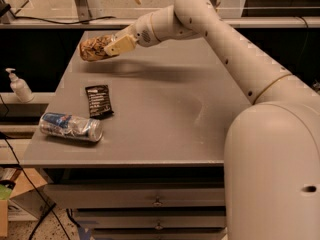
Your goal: Move orange can near redbull can
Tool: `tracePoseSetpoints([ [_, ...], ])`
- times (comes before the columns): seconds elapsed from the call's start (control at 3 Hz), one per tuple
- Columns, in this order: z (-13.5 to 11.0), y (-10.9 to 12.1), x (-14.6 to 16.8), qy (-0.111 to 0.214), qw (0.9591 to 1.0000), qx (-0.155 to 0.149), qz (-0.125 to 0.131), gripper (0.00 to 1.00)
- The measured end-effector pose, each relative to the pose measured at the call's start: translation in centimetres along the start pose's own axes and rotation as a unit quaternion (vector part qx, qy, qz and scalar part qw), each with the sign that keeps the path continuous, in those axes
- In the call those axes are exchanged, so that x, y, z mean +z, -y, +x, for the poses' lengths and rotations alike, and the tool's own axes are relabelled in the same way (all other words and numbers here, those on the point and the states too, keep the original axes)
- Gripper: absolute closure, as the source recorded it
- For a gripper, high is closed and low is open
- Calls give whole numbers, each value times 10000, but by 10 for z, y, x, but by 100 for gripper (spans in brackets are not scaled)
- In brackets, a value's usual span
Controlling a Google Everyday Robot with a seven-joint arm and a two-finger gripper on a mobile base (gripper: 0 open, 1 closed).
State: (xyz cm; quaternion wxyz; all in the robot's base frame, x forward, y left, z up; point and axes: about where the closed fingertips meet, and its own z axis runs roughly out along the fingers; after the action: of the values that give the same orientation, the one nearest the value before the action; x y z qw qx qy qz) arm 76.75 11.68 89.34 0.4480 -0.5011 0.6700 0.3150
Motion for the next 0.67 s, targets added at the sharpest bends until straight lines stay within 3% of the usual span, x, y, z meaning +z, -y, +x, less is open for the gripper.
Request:
tracePoseSetpoints([
  [0.33,-3,-31,-8,-161,9996,-180,-162,100],
  [0.67,-1,-64,-14,-125,9987,-231,-431,100],
])
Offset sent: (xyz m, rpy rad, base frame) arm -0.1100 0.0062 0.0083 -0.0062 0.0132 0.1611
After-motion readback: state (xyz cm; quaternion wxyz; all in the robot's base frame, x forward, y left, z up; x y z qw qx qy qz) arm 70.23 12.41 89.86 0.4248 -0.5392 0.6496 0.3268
